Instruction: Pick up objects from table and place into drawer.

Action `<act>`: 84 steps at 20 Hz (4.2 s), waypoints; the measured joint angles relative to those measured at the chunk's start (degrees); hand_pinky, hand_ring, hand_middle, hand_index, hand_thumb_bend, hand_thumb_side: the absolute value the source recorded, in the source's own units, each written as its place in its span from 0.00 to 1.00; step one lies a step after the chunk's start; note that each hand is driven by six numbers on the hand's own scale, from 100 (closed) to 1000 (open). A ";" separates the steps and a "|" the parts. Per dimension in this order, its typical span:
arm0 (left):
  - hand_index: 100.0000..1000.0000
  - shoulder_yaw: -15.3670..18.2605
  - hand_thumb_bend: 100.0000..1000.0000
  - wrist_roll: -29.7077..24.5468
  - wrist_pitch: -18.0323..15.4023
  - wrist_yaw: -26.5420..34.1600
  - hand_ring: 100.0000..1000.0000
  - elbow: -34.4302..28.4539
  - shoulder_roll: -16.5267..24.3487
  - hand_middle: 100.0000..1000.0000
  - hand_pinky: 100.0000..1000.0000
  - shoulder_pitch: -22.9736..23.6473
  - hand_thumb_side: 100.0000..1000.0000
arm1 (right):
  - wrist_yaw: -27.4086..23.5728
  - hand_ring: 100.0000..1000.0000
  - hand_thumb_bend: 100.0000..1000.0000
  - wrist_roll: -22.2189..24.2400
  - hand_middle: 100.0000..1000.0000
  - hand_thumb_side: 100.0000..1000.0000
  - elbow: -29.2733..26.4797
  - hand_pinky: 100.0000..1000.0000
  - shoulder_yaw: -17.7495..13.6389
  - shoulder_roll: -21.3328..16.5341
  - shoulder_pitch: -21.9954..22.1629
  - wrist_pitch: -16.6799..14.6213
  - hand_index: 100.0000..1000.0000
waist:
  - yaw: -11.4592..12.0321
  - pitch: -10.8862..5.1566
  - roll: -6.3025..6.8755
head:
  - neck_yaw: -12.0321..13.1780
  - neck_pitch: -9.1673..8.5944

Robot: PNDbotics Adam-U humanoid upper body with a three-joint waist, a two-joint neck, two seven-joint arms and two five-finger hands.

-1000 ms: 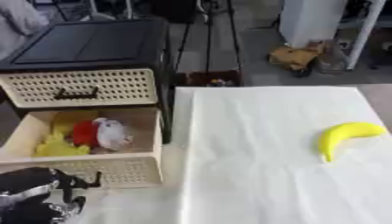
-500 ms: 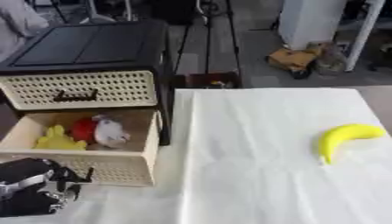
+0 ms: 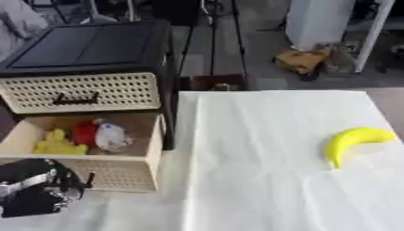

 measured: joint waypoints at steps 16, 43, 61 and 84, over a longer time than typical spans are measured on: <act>1.00 -0.14 0.00 -1.05 -1.05 3.23 0.07 -2.81 -0.67 0.58 0.00 -1.52 1.00 | -0.75 0.65 0.00 -0.02 0.46 0.81 0.00 0.66 0.00 0.46 -0.01 0.54 0.63 | -0.08 0.47 0.32 | -0.29 -0.25; 1.00 -0.90 0.00 -0.07 -0.06 4.05 0.12 4.70 -3.68 0.78 0.00 -3.60 1.00 | -1.25 0.65 0.00 -1.11 0.46 0.81 0.00 0.66 -0.09 1.05 0.02 1.24 0.62 | -1.06 1.53 0.65 | -0.49 -1.06; 1.00 -0.16 0.00 4.45 0.24 5.29 0.10 4.99 -4.43 0.80 0.00 -4.52 1.00 | -1.67 0.64 0.00 -1.22 0.45 0.81 0.00 0.66 -0.09 1.52 0.05 1.42 0.62 | -1.56 1.99 0.75 | -0.54 -1.53; 1.00 3.14 0.00 10.32 0.25 6.11 0.09 12.19 -6.31 0.78 0.00 -6.94 1.00 | -1.99 0.64 0.00 -1.20 0.45 0.81 0.00 0.66 -0.17 1.94 0.04 1.68 0.62 | -1.77 2.35 1.09 | -0.93 -1.58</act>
